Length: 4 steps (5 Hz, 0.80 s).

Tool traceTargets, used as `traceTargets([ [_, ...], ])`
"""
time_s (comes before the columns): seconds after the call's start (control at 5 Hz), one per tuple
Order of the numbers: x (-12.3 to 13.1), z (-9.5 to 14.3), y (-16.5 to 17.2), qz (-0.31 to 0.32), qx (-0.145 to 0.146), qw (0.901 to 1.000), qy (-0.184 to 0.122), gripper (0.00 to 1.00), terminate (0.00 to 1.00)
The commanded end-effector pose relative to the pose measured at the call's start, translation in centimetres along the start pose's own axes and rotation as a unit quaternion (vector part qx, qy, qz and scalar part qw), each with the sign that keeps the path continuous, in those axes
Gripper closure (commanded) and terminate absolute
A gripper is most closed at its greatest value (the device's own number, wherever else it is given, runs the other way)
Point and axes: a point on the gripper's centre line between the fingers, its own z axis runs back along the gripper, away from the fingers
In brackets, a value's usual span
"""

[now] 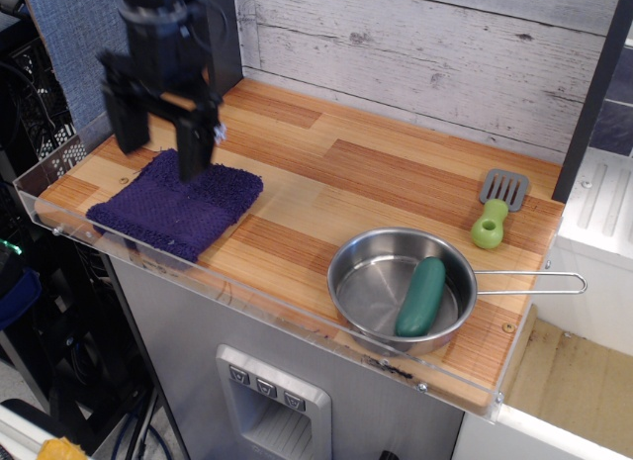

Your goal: Move the purple cloth from left side to back side

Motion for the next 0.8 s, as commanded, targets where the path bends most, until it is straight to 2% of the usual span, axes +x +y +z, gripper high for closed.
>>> traceTargets([
  [0.0,2.5,-1.0,0.5,-0.019,0.027,0.9979,-0.056,0.00,0.00],
  [0.6,3.1,-2.6,0.7,-0.026,0.005,0.9978,-0.061,0.00,0.00],
])
